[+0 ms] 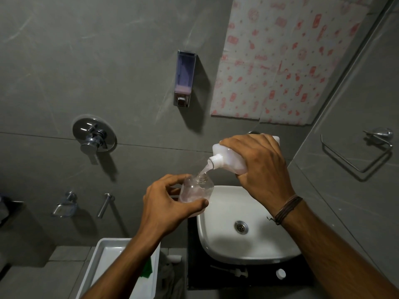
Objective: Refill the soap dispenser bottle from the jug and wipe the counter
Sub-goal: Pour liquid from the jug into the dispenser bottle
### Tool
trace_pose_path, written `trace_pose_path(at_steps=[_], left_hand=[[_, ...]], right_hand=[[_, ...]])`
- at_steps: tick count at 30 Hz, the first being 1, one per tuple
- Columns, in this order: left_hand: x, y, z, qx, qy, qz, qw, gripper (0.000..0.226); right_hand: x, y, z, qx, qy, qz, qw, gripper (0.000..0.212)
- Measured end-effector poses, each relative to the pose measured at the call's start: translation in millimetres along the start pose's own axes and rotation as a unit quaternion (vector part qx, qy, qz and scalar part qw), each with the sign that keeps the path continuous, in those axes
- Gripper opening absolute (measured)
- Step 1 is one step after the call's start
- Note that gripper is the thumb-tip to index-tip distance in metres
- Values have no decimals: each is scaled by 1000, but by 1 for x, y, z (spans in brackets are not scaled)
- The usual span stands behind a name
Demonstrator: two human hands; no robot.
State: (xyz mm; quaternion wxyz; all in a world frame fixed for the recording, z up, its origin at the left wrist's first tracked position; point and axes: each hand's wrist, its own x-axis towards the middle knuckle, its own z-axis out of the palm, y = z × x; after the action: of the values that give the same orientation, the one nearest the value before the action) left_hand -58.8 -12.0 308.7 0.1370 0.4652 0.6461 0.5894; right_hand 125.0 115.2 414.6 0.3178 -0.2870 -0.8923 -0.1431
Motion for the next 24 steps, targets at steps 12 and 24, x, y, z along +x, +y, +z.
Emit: trace_pose_path(at_steps=[12, 24], left_hand=[[-1, 1, 3, 3, 6, 1, 1000, 60], [-2, 0, 8, 3, 3, -7, 1000, 63]], right_hand=[[-1, 7, -1, 0, -4, -5, 1000, 56], [-3, 11, -5, -12, 2, -12, 1000, 55]])
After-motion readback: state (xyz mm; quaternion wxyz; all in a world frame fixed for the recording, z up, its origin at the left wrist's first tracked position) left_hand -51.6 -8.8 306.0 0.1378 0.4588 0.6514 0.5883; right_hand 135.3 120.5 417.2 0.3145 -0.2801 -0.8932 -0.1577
